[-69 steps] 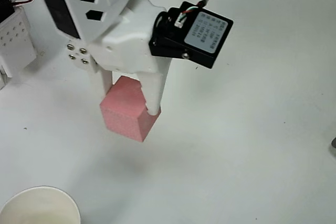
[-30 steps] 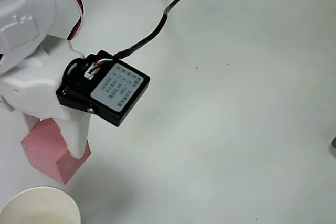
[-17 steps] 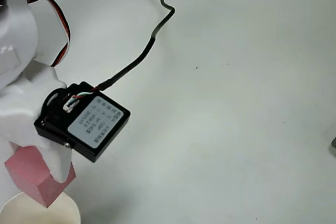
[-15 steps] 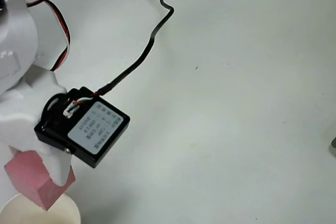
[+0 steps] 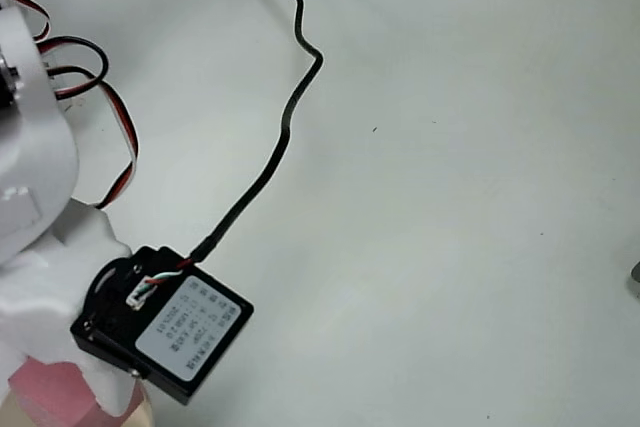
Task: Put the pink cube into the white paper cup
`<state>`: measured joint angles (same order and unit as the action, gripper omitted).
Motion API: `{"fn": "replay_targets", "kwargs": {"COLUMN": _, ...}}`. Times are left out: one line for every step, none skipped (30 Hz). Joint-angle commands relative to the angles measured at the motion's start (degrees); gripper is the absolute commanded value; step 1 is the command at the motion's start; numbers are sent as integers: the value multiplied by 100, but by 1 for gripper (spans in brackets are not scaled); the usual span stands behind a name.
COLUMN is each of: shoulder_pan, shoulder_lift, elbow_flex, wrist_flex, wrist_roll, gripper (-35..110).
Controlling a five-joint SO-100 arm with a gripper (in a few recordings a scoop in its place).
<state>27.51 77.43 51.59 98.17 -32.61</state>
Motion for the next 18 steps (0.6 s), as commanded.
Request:
{"fn": "replay_targets", "kwargs": {"shoulder_pan": 132, "shoulder_lift": 229, "elbow_flex": -642, "wrist_flex": 0, "wrist_roll": -79, "gripper": 20}}
{"fn": "replay_targets", "kwargs": {"shoulder_pan": 132, "shoulder_lift": 229, "elbow_flex": -642, "wrist_flex": 0, "wrist_roll": -88, "gripper": 20}}
{"fn": "replay_targets", "kwargs": {"shoulder_pan": 132, "shoulder_lift": 229, "elbow_flex": -624, "wrist_flex": 0, "wrist_roll": -88, "gripper": 20}}
{"fn": "replay_targets", "kwargs": {"shoulder_pan": 132, "shoulder_lift": 229, "elbow_flex": -598, "wrist_flex": 0, "wrist_roll": -88, "gripper": 20}}
{"fn": "replay_targets", "kwargs": {"shoulder_pan": 132, "shoulder_lift": 229, "elbow_flex": -571, "wrist_flex": 9, "wrist_roll": -88, "gripper": 20}}
{"fn": "replay_targets", "kwargs": {"shoulder_pan": 132, "shoulder_lift": 229, "elbow_flex": -554, "wrist_flex": 18, "wrist_roll": -88, "gripper": 20}}
{"fn": "replay_targets", "kwargs": {"shoulder_pan": 132, "shoulder_lift": 246, "elbow_flex": -554, "wrist_flex": 35, "wrist_roll": -88, "gripper": 20}}
{"fn": "replay_targets", "kwargs": {"shoulder_pan": 132, "shoulder_lift": 255, "elbow_flex": -554, "wrist_flex": 44, "wrist_roll": -88, "gripper": 20}}
{"fn": "replay_targets", "kwargs": {"shoulder_pan": 132, "shoulder_lift": 272, "elbow_flex": -554, "wrist_flex": 62, "wrist_roll": -88, "gripper": 21}}
{"fn": "replay_targets", "kwargs": {"shoulder_pan": 141, "shoulder_lift": 281, "elbow_flex": -554, "wrist_flex": 88, "wrist_roll": -88, "gripper": 22}}
{"fn": "replay_targets", "kwargs": {"shoulder_pan": 158, "shoulder_lift": 290, "elbow_flex": -554, "wrist_flex": 114, "wrist_roll": -88, "gripper": 23}}
{"fn": "replay_targets", "kwargs": {"shoulder_pan": 167, "shoulder_lift": 290, "elbow_flex": -554, "wrist_flex": 141, "wrist_roll": -88, "gripper": 25}}
{"fn": "replay_targets", "kwargs": {"shoulder_pan": 185, "shoulder_lift": 299, "elbow_flex": -554, "wrist_flex": 158, "wrist_roll": -88, "gripper": 28}}
{"fn": "replay_targets", "kwargs": {"shoulder_pan": 202, "shoulder_lift": 299, "elbow_flex": -554, "wrist_flex": 176, "wrist_roll": -88, "gripper": 30}}
{"fn": "replay_targets", "kwargs": {"shoulder_pan": 211, "shoulder_lift": 308, "elbow_flex": -554, "wrist_flex": 193, "wrist_roll": -88, "gripper": 34}}
{"fn": "replay_targets", "kwargs": {"shoulder_pan": 220, "shoulder_lift": 325, "elbow_flex": -554, "wrist_flex": 193, "wrist_roll": -97, "gripper": 37}}
{"fn": "replay_targets", "kwargs": {"shoulder_pan": 220, "shoulder_lift": 334, "elbow_flex": -545, "wrist_flex": 193, "wrist_roll": -114, "gripper": 40}}
{"fn": "replay_targets", "kwargs": {"shoulder_pan": 229, "shoulder_lift": 352, "elbow_flex": -527, "wrist_flex": 193, "wrist_roll": -114, "gripper": 42}}
